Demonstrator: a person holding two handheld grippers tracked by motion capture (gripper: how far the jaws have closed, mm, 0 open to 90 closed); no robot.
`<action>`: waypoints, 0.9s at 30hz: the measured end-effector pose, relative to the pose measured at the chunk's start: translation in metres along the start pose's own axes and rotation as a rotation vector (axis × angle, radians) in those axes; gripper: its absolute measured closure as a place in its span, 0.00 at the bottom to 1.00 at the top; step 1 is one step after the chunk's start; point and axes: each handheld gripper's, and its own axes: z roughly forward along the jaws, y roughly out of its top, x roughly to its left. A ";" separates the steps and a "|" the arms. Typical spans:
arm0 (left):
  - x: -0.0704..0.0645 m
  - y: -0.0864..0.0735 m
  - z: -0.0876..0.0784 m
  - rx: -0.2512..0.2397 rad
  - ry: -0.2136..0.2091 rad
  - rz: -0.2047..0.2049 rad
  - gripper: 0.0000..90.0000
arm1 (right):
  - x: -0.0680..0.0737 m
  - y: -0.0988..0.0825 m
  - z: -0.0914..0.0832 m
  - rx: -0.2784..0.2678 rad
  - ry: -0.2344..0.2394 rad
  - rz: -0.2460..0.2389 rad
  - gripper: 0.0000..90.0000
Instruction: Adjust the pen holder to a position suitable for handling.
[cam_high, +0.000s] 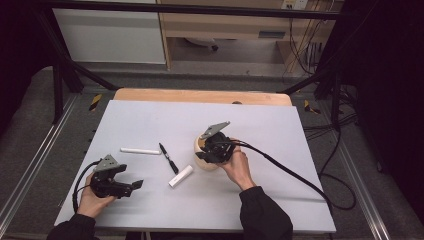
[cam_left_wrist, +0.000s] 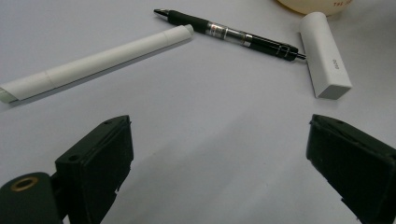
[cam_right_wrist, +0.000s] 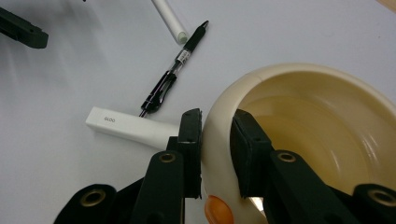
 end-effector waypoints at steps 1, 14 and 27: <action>0.000 0.000 0.000 0.001 0.000 0.000 0.08 | 0.000 0.000 0.000 -0.002 -0.001 0.004 0.80; 0.000 0.000 0.000 0.002 0.000 0.000 0.08 | 0.001 0.004 -0.013 -0.058 -0.008 0.031 0.48; -0.001 0.000 0.001 0.008 -0.005 0.004 0.08 | -0.004 -0.005 -0.044 -0.120 -0.057 0.095 0.12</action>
